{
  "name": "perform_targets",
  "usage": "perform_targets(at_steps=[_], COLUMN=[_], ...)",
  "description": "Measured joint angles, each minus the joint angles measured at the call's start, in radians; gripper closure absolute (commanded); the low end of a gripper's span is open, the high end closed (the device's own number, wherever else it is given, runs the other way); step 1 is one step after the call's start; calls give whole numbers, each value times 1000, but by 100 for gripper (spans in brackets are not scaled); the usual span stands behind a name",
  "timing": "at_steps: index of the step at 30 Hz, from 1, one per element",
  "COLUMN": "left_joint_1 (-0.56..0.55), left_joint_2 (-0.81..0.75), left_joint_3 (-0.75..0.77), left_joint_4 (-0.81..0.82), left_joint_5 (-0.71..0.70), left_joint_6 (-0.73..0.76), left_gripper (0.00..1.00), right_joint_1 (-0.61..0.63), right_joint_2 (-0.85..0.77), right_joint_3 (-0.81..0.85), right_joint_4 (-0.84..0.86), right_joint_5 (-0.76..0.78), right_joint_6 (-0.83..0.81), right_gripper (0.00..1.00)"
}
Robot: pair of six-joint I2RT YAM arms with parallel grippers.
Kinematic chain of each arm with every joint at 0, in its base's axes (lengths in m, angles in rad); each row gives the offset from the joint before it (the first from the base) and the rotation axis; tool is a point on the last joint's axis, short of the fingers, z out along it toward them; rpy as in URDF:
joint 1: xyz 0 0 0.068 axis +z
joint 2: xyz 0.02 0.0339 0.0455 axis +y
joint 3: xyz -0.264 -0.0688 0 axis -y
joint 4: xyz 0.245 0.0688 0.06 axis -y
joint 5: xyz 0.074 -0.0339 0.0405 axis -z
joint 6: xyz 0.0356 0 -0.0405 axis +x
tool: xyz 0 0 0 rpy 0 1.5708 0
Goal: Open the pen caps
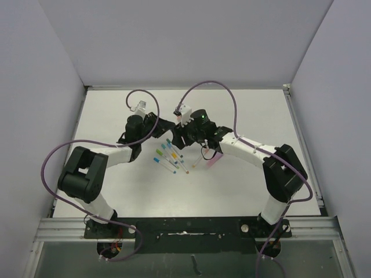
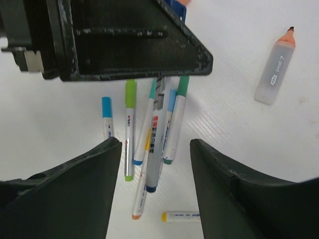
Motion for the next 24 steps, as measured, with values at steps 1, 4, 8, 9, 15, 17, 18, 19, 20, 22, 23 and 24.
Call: perform_targets(at_steps=[1,4,8,9,15,17,18,19,20,22,23,24], left_joint_1=[-6,-27,-48,-53,-64,-64,-64,-65,-66,-62,-57,-48], left_joint_2=[0,0,0,0,0,-1,-2,-3,-4,-9,-10,-11], left_joint_3=[0,0,0,0,0,0,0,0,0,1,3,8], left_joint_4=[-2,-7,-7,-7,-7,-9,-9,-11,-16,-31,-37,-48], left_joint_5=[0,0,0,0,-3,-5,-8,-11,-13,-13,-8,8], left_joint_6=[0,0,0,0,2,5,7,11,16,27,31,34], left_gripper=[100,100,100,100,100,100,100,100,100,100,100,100], right_joint_1=[0,-2,-8,-8,-13,-14,-17,-19,-19,-20,-21,-21], right_joint_2=[4,27,53,57,61,61,61,61,61,61,61,61], right_joint_3=[5,23,36,37,39,39,40,40,40,40,40,40], right_joint_4=[2,11,14,14,17,17,15,12,11,6,6,10], right_joint_5=[-3,-10,-18,-18,-20,-16,-21,-22,-21,-21,-22,-24], right_joint_6=[2,7,13,14,25,35,39,40,42,42,42,43], right_gripper=[46,52,61,65,100,100,100,100,100,100,100,100])
